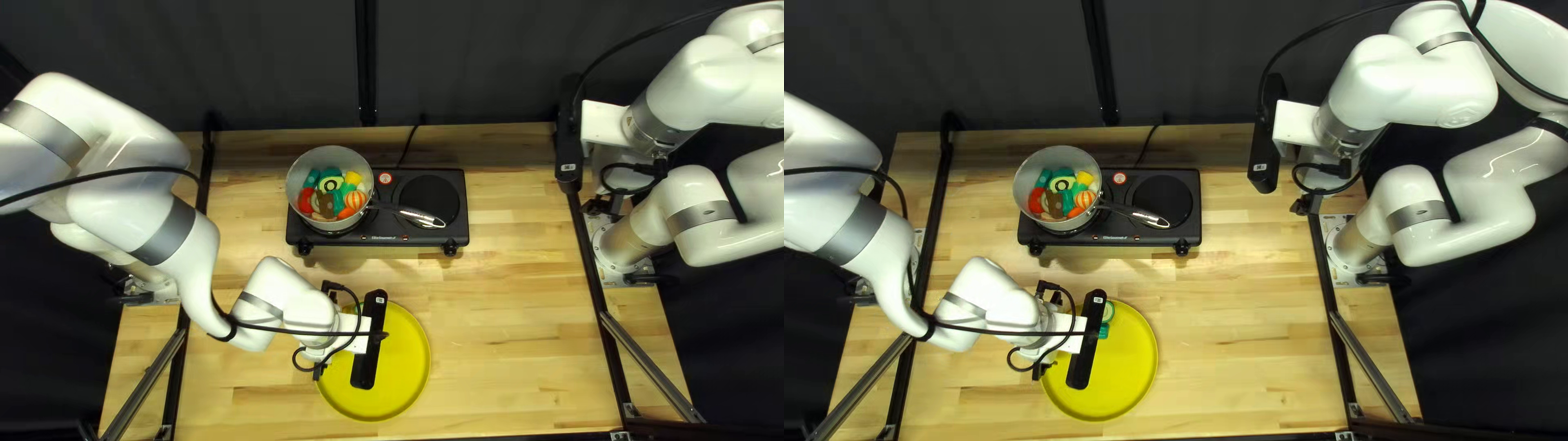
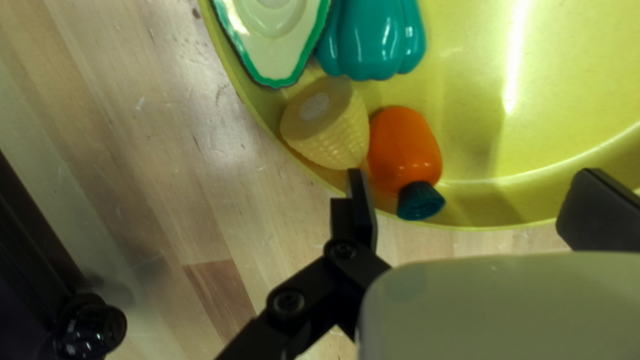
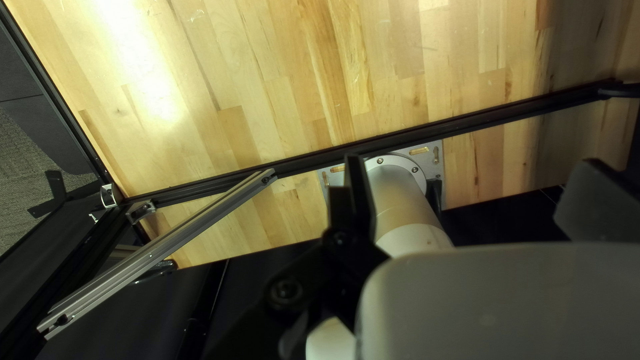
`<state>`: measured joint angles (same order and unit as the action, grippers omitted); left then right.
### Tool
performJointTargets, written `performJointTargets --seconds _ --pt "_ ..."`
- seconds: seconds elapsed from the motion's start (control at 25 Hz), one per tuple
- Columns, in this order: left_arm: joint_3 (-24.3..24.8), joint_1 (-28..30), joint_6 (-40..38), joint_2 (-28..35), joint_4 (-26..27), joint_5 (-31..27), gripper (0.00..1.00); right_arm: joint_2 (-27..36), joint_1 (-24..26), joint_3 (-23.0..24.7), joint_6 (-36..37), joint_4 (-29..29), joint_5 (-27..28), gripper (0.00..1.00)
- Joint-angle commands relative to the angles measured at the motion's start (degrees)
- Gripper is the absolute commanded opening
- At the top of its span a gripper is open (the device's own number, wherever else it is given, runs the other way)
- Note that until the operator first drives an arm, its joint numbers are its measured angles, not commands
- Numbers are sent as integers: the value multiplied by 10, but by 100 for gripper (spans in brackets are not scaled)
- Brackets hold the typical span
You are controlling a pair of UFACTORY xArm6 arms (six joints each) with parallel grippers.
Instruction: Pick up a pot and place it onto the stove surface, add food to pot
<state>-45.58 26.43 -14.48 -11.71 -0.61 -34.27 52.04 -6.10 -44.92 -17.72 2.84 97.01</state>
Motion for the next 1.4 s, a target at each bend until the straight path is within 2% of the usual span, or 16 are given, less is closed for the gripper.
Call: performJointTargets --seconds 0.04,0.32,0.48,0.76,1.08,1.4 --pt "-13 8 0 -20 8 10 100 0 0 0 0 0 0 100" --pt "-65 56 -40 -44 13 -16 100 0 0 0 0 0 0 100" --pt "-75 64 -52 -51 12 -26 100 0 0 0 0 0 0 100" --pt "-62 57 -70 -25 -16 -63 100 0 0 0 0 0 0 100" --pt "-12 36 -2 -9 -23 -17 100 0 0 0 0 0 0 100" --pt "-1 40 39 -9 -10 20 100 0 0 0 0 0 0 100"
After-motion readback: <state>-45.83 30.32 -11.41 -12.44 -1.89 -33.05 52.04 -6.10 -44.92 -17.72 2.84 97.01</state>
